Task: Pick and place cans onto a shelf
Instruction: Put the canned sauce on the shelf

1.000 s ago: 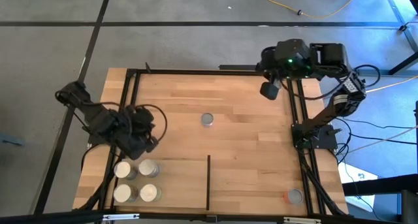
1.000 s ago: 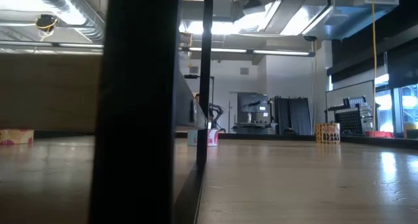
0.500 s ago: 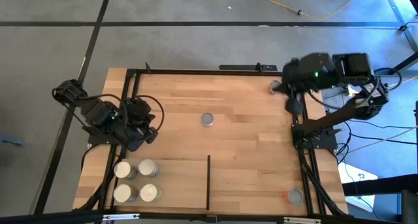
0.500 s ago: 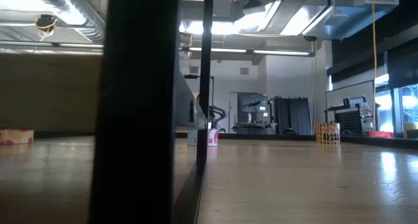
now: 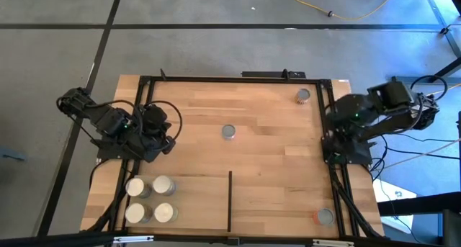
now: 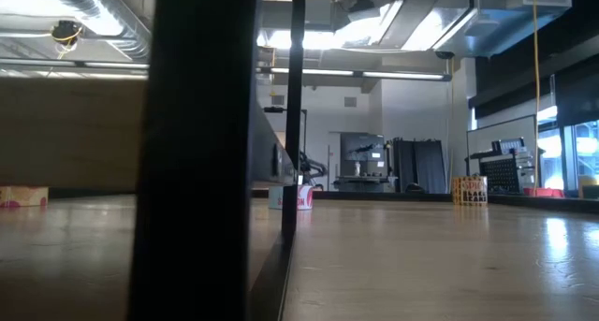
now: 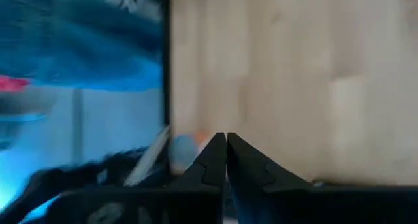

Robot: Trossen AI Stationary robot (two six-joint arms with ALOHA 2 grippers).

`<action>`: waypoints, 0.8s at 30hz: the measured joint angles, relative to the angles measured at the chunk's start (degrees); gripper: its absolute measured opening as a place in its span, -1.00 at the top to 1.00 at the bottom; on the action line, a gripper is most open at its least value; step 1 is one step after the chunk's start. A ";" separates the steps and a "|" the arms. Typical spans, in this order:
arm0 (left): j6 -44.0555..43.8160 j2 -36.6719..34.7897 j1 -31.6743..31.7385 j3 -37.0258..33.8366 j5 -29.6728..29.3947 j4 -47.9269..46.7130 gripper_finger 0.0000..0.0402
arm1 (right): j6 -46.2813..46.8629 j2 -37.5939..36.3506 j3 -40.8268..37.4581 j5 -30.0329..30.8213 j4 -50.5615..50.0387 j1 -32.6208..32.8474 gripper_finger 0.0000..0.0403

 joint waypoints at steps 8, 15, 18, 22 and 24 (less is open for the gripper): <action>6.18 -1.24 -0.17 0.00 2.43 0.36 1.00 | 1.73 -3.06 -12.06 -10.57 0.70 5.85 0.91; 7.86 -2.43 -0.17 0.00 2.41 1.10 1.00 | 0.73 -2.30 -24.40 -16.70 12.25 10.62 0.91; 9.38 -2.59 -0.17 0.00 2.79 1.21 1.00 | 2.89 -1.54 -29.51 -18.21 18.13 12.04 0.91; 11.70 -2.61 -0.20 0.00 4.74 1.39 1.00 | 6.64 -0.23 -34.97 -18.31 21.77 12.30 0.91; 12.44 -2.59 -0.20 0.00 5.68 1.43 1.00 | 7.13 0.32 -36.83 -19.23 21.96 12.30 0.91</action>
